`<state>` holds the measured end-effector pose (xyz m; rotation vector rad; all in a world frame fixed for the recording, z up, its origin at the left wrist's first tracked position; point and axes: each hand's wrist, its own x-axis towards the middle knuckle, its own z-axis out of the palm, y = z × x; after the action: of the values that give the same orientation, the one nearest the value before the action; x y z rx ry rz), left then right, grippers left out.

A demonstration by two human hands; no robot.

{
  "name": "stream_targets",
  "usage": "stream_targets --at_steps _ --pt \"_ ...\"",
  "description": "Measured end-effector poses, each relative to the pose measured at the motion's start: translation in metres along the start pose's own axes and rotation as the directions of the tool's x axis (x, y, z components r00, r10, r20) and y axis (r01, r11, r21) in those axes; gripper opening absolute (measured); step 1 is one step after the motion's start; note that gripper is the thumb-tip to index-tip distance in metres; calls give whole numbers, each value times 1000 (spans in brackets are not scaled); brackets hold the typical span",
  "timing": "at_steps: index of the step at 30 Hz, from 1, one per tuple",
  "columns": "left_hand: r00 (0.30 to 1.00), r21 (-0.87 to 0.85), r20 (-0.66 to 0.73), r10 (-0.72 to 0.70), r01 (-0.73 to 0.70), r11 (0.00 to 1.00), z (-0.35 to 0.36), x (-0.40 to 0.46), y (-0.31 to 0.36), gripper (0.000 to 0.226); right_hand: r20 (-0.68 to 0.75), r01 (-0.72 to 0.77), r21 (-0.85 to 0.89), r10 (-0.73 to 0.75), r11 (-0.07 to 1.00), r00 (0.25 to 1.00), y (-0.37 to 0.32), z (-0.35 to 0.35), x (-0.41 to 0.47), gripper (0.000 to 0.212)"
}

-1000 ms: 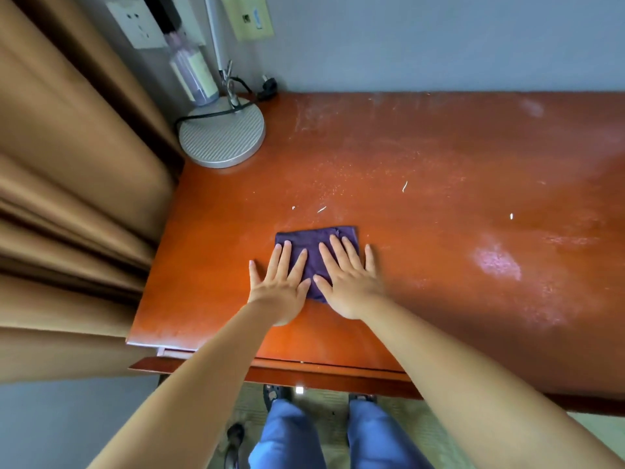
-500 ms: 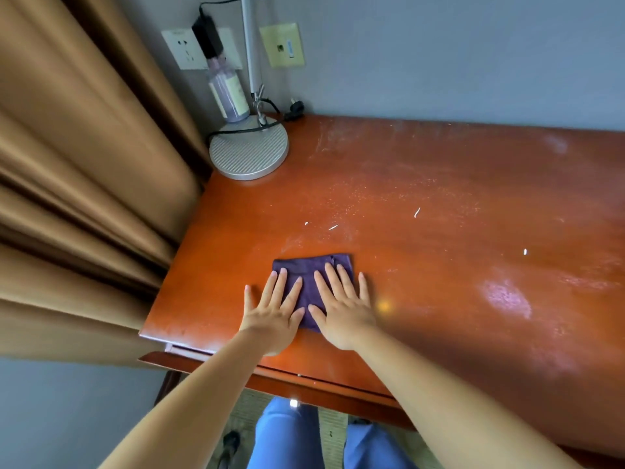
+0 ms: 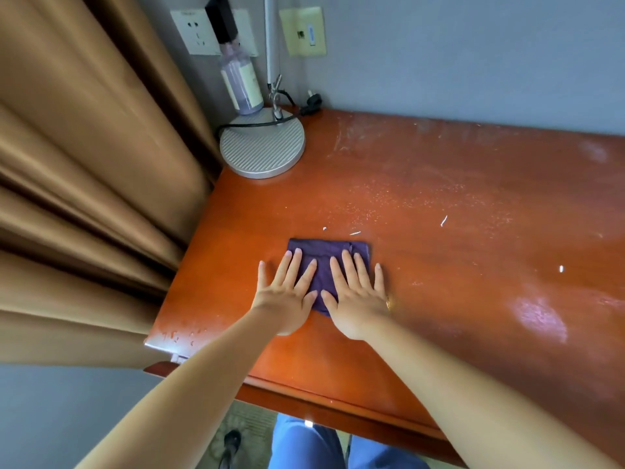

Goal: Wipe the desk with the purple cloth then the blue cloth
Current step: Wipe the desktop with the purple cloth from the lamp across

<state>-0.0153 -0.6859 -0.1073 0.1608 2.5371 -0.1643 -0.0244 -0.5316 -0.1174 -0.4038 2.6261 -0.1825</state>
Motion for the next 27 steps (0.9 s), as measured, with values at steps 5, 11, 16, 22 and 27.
stream_targets --at_steps 5,11,16,22,27 --pt "1000 -9 12 12 -12 1000 33 -42 -9 70 3 64 -5 -64 998 998 -24 23 -34 69" --pt "1000 27 -19 -19 19 999 27 -28 -41 71 -9 113 -24 -114 993 993 -39 8 -2 64" --pt "999 66 6 -43 42 997 3 7 -67 60 -35 82 -7 -82 997 996 -51 -6 35 63" --pt "1000 75 31 4 -7 997 -25 43 -83 60 -50 15 18 -14 1000 999 -55 -23 67 63" --pt "996 90 60 62 -68 994 -18 22 -77 60 -70 -32 33 34 999 997 -63 -2 38 60"
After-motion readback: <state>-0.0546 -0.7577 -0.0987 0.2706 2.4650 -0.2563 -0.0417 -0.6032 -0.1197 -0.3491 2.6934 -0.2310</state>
